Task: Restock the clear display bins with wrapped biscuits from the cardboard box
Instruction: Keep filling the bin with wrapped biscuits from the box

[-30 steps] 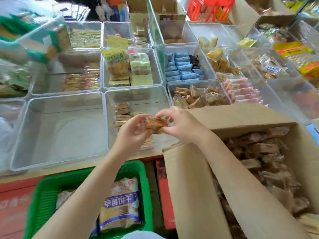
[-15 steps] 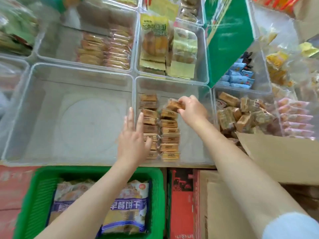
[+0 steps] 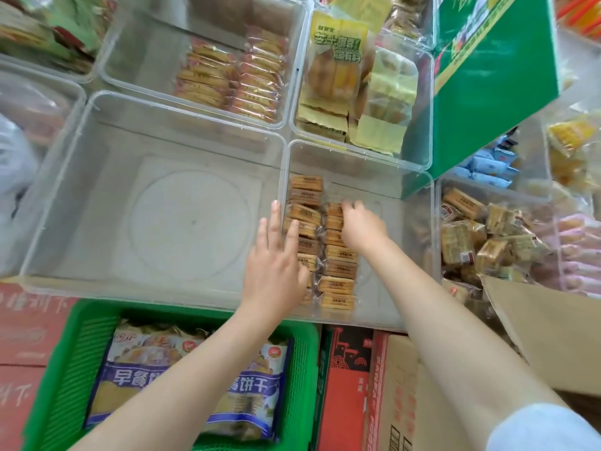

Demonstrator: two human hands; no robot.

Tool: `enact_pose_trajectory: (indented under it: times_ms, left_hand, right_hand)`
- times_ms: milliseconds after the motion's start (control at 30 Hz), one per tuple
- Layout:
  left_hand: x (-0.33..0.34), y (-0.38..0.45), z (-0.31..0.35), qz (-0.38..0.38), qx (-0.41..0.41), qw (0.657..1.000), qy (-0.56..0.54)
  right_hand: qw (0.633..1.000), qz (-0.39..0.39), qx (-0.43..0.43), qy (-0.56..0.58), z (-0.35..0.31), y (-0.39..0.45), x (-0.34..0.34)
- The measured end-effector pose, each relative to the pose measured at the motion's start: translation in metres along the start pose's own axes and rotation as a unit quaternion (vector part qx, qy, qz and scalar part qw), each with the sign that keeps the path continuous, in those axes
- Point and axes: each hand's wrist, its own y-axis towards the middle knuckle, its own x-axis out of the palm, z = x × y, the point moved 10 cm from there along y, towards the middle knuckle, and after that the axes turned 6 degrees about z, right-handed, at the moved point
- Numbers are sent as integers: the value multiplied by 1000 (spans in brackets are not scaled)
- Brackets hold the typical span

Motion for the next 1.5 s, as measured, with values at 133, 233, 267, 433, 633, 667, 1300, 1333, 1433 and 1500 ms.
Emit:
enact_pose_trajectory:
  times_ms: [133,233,267,433,633,667,1300,1333,1433,1500]
  left_hand:
    - [-4,0,2,-2,6,1000,-7]
    - [-8,-2,-2,1,2,1000,-19]
    - [-11,-5,-2,0,-6,1000,-26]
    - [-43,-59,72,60,82,985,-136]
    - [-23,-173,208,-91,138,939,-303]
    - [-14,-187,223,-110,136,933,-314]
    - [37,-229,258,-164,3,889,-428]
    - [37,-229,258,-160,3,888,-430]
    - [37,-228,258,-152,-3,890,-429]
    - [36,-228,259,-152,-5,893,-424]
  right_hand:
    - [997,14,4,76,3,-33,-19]
    - [968,129,-2,216,16,-72,-78]
    - [951,186,-14,247,23,-92,-103]
    - [855,420,-22,303,93,-230,-191]
    - [854,376,81,351,188,-340,-145]
    - [850,372,98,359,203,-353,-135]
    - [909,121,125,378,235,-321,22]
    - [916,131,118,361,235,-321,21]
    - [917,142,105,356,236,-320,21]
    - [914,138,107,366,236,-320,21]
